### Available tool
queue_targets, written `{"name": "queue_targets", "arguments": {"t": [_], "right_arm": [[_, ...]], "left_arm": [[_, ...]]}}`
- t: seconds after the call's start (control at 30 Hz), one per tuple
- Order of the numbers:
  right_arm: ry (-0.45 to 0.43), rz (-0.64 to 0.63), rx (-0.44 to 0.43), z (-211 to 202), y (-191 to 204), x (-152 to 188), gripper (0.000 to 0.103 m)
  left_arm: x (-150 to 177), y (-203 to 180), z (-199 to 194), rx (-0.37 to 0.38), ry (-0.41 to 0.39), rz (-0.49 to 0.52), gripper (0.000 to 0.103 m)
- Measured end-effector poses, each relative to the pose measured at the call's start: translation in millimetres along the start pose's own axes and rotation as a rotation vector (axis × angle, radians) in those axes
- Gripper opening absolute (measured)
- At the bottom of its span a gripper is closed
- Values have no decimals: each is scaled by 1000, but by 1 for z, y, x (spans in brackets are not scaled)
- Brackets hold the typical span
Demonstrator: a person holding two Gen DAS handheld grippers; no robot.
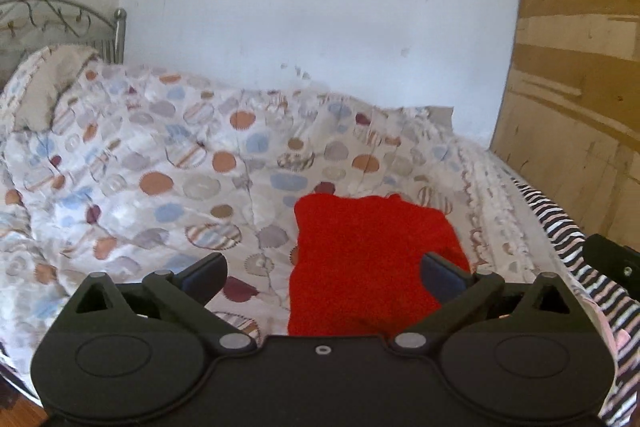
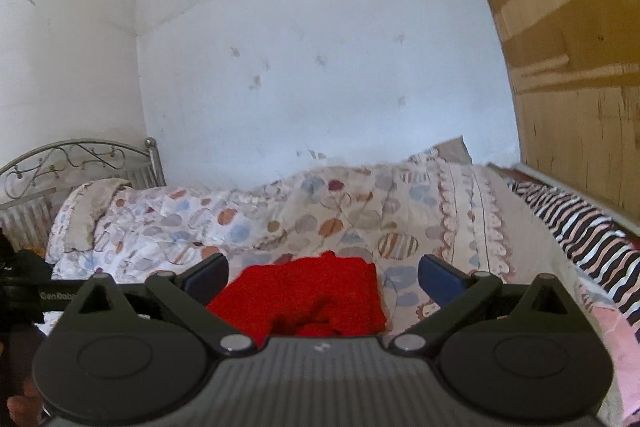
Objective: Fold small clothes
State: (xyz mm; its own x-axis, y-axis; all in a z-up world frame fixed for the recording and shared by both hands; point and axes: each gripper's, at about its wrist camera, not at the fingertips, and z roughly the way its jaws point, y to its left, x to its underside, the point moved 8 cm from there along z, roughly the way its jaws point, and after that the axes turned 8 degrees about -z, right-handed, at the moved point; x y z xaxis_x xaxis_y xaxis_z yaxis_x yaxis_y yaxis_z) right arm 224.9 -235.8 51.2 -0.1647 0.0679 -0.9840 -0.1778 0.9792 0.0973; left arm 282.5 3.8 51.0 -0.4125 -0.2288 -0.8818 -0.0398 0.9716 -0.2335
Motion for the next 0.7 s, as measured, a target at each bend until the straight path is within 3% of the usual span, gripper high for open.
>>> {"name": "queue_targets", "arguments": {"t": [0.3,0.7], "right_arm": [[-43,-48,-12,-80,33,9,103],[-58,-150,-9,-148,57,35,103]], "left_arm": [[28,21,-90,4,-82,16,102],[74,48,-154,-29,-126,34,102]]}}
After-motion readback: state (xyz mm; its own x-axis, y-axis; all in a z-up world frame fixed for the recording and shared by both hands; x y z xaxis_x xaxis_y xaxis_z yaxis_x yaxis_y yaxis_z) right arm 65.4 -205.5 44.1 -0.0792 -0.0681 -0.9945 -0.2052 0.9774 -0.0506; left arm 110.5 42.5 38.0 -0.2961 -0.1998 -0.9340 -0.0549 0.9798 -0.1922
